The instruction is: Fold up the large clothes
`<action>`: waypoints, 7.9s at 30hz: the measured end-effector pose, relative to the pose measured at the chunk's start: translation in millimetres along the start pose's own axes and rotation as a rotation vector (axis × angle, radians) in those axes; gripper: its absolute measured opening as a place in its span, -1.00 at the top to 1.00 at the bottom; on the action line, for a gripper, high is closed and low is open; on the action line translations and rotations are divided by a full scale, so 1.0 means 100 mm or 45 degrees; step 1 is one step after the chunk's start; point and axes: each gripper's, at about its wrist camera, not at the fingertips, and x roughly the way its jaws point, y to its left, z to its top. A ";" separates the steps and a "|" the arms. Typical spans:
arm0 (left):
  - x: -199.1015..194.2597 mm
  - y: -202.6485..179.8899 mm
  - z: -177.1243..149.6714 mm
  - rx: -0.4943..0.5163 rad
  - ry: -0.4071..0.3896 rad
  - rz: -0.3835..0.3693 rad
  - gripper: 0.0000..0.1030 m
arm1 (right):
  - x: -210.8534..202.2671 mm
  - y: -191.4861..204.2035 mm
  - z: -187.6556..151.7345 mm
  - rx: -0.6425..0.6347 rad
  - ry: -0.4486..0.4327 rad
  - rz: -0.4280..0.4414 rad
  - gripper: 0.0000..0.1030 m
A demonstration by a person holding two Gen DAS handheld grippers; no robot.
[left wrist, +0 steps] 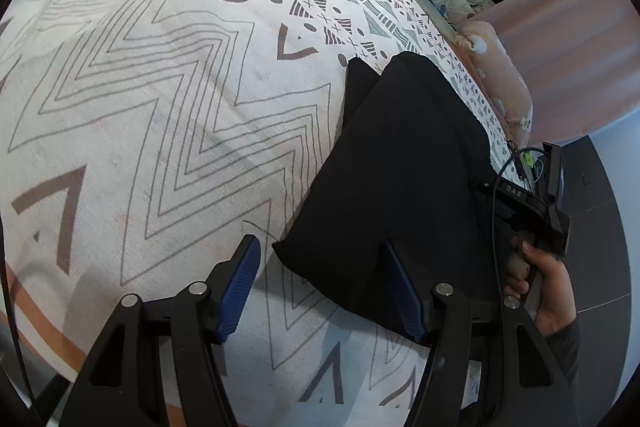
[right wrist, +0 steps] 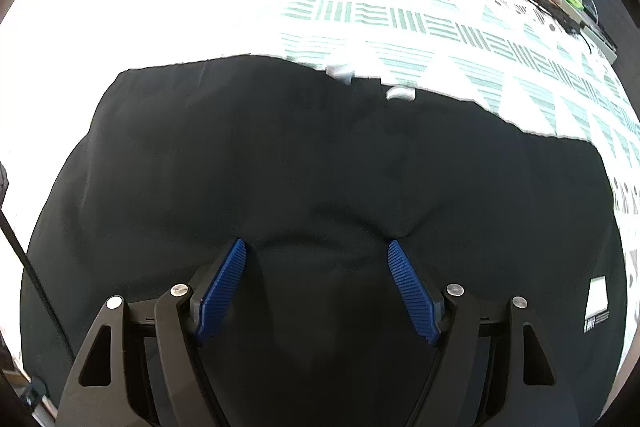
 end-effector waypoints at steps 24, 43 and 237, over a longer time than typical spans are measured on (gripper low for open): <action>0.05 -0.10 0.00 -0.092 0.085 -0.228 0.73 | 0.03 0.28 -1.49 -0.002 0.059 0.195 -0.09; -0.61 -1.05 0.06 0.162 -0.041 -0.416 0.81 | 0.32 0.18 -2.60 0.284 -0.073 0.503 0.23; -0.90 -2.08 1.01 0.504 -0.081 -0.418 0.43 | -0.91 -0.32 -1.21 0.198 -0.440 0.900 0.74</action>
